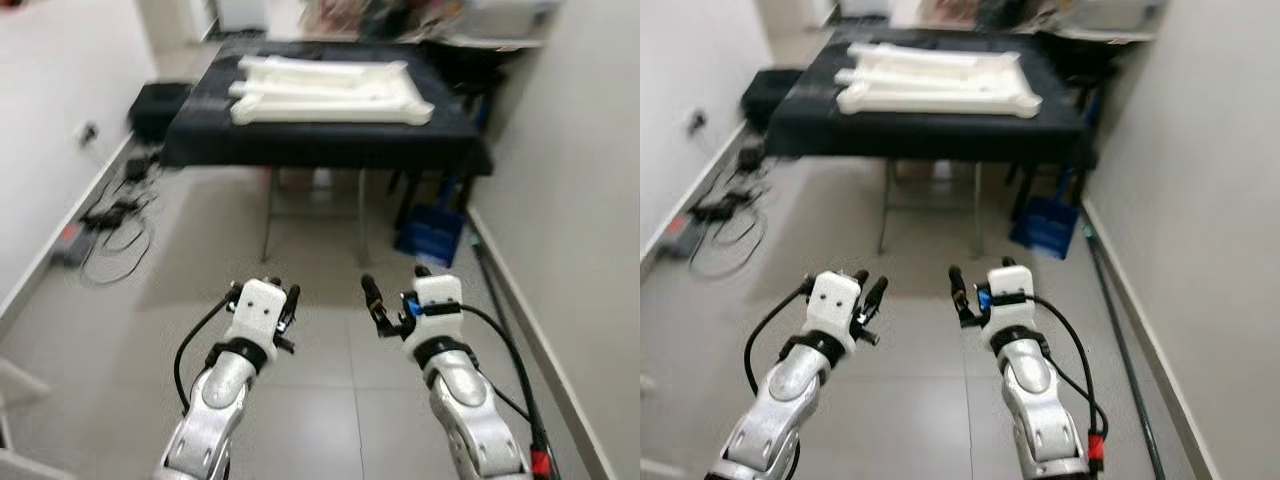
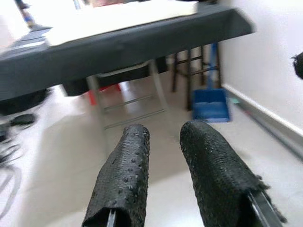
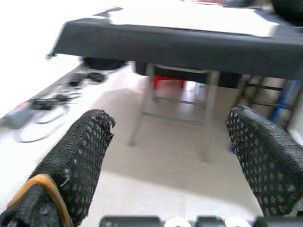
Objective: Building children table
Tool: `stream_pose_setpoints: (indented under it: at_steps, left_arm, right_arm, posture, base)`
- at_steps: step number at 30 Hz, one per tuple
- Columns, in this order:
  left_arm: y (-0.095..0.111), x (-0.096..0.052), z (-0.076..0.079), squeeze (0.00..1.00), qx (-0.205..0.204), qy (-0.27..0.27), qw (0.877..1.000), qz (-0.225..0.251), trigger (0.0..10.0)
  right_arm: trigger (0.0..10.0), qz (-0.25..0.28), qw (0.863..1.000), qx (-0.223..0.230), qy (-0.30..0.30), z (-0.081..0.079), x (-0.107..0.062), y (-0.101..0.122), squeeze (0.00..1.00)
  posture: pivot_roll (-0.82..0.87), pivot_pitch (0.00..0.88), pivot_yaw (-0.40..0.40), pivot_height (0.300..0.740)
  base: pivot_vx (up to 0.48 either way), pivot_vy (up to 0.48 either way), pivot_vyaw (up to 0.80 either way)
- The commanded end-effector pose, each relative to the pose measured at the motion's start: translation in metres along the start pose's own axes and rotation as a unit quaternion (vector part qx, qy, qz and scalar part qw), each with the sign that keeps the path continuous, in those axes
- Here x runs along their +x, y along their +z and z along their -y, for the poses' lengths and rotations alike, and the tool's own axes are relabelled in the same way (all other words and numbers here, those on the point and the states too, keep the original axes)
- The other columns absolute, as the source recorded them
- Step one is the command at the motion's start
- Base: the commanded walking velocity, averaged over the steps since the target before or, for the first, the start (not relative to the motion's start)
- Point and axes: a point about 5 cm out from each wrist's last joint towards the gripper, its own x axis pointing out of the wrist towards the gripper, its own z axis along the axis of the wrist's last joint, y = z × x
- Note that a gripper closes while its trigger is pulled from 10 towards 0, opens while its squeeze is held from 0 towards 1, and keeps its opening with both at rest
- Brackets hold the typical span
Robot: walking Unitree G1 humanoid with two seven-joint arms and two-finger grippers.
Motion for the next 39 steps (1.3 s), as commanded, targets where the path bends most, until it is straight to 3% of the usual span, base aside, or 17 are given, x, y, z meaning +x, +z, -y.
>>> stream_pose_setpoints:
  at_steps: [1,5,39]
  left_arm:
    - [-0.0001,-0.0021,0.0020,0.00,-0.002,-0.004,1.000,-0.006,10.0]
    - [0.0008,-0.0027,0.0020,0.00,-0.005,-0.003,1.000,-0.007,10.0]
    - [0.0019,-0.0038,0.0036,0.00,-0.007,-0.010,1.000,-0.007,10.0]
  right_arm:
    - [10.0,-0.009,1.000,-0.004,-0.005,0.0022,-0.0026,-0.0010,0.00]
    - [10.0,-0.010,1.000,0.002,-0.008,0.0036,-0.0037,0.0002,0.00]
    - [10.0,-0.012,1.000,0.005,0.000,0.0018,-0.0040,0.0022,0.00]
  posture:
    - [0.07,0.000,-0.025,0.740]
    - [0.07,0.000,-0.030,0.740]
    - [0.08,0.000,-0.031,0.740]
  base:
    - [0.000,0.000,0.00]
    - [0.135,0.000,0.00]
    - [0.480,0.000,0.00]
